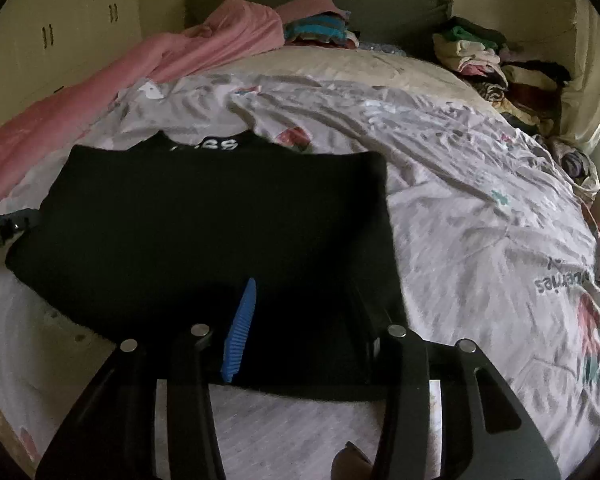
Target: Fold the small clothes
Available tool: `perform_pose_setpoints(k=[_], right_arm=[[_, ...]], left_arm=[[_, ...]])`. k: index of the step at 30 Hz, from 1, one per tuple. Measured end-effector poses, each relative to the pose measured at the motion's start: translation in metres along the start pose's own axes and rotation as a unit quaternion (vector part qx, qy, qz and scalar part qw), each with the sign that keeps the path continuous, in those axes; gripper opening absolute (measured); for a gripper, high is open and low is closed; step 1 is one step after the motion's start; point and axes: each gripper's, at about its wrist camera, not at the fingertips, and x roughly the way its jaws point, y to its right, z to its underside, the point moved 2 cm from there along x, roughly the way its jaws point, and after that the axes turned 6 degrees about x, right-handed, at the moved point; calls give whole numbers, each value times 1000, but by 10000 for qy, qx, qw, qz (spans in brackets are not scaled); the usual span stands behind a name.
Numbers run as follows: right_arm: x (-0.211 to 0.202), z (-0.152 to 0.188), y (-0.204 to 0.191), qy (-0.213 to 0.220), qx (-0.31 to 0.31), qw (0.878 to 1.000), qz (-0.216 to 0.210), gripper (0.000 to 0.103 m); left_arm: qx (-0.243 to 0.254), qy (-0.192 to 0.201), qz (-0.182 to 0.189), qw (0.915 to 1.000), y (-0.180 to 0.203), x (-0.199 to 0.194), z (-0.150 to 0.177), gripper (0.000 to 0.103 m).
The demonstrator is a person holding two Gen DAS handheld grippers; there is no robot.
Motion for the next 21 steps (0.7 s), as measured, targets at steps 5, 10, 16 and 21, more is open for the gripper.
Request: perform_pose_setpoints(k=[5,10,16,21], right_arm=[[1,3,-6,-23,75,9999,-121,47],[16,17,-2,-407,174,9990,-26,48],[14,34,6,-436,428,9981,-38,48],[5,37,6,-348,471,9983,-29,48]], left_arm=[[111,-150,-2,9998,8,1,10,35],[-21,-444,49,9990,6,10,24,35],[-70,-566,86,9983,8,11,34,35],[-55,-516,58,9986,10,7,36,35]])
